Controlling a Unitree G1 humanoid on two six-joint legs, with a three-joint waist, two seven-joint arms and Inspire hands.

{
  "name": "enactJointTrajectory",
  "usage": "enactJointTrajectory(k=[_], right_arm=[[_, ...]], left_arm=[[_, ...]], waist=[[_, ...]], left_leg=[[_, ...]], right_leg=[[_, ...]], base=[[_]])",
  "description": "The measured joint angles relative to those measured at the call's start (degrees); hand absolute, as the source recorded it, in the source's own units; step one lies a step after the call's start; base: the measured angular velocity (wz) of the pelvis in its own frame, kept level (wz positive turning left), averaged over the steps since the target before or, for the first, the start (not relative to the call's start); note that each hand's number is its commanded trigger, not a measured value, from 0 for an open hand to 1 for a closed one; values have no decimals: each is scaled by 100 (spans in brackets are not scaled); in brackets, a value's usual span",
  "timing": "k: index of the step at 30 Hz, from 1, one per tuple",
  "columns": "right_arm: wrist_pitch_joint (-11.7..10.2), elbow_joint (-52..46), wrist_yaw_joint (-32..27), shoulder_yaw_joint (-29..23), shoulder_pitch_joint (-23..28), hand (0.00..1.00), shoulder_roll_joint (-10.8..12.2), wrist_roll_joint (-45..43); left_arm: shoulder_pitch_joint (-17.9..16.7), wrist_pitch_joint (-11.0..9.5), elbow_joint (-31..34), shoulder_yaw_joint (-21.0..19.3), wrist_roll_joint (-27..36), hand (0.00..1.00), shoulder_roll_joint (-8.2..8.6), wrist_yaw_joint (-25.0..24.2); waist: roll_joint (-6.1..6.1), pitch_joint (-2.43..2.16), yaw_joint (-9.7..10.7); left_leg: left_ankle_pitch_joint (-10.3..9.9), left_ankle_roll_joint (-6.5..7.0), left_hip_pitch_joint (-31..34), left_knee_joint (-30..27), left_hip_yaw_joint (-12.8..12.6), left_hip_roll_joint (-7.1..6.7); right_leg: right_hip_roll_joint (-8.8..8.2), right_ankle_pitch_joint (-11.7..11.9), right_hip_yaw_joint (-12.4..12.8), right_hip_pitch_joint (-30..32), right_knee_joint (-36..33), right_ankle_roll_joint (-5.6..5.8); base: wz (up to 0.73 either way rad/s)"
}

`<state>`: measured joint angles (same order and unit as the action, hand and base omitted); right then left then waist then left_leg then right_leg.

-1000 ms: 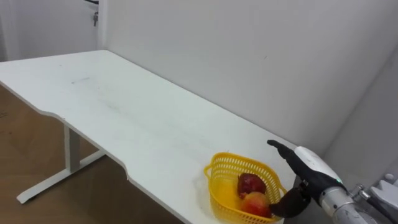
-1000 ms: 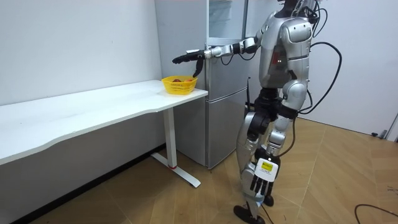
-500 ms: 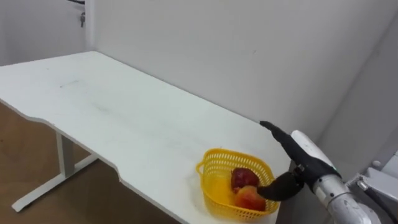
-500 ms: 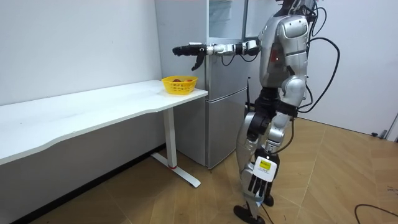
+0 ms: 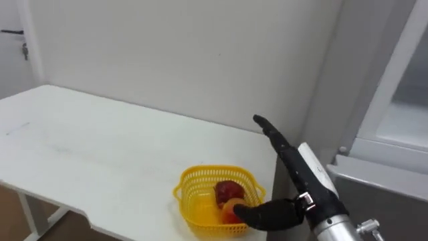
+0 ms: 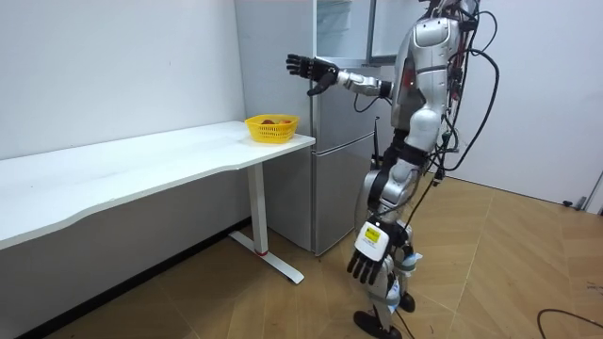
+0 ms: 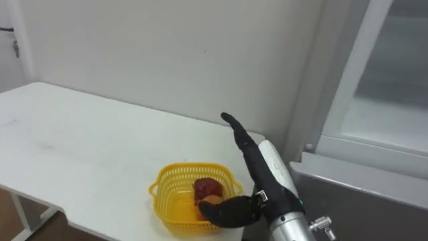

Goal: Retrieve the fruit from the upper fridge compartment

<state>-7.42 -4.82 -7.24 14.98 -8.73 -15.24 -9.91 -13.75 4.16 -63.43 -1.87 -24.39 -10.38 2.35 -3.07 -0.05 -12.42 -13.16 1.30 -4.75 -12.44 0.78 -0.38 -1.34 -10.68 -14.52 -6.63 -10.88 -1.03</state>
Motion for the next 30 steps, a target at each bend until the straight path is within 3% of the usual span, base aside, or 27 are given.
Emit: enactJointTrajectory(k=[4, 11, 20, 30], right_arm=[[-85, -573, -23, 7, 344, 0, 87, -246], [-177, -1422, -433, -358, 710, 0, 115, -288], [-332, -1647, -897, -846, 1354, 0, 327, -296], [-531, -1612, -1413, -1366, 1744, 0, 442, -170]], left_arm=[[48, -43, 31, -30, -41, 0, 17, 5], [40, -155, -90, -14, -7, 0, 83, 145], [30, -352, -203, 336, 4, 0, 95, 433], [-50, -419, -303, 548, 15, 0, 251, 478]], waist=[[74, -12, 29], [145, -28, 571], [320, 8, 1054], [388, -25, 1258]], left_leg=[[7, 12, -84, 97, -233, 44], [6, 13, -94, 162, -406, 56], [-1, 3, -144, 203, -692, 100], [-3, 1, -89, 273, -1001, 130]], right_leg=[[37, 42, 207, 56, -2, 2], [103, 64, 464, 166, -6, -11], [150, 73, 679, 294, -82, -26], [204, 79, 969, 561, -194, -34]], base=[[-27], [-17], [-17], [-16]])
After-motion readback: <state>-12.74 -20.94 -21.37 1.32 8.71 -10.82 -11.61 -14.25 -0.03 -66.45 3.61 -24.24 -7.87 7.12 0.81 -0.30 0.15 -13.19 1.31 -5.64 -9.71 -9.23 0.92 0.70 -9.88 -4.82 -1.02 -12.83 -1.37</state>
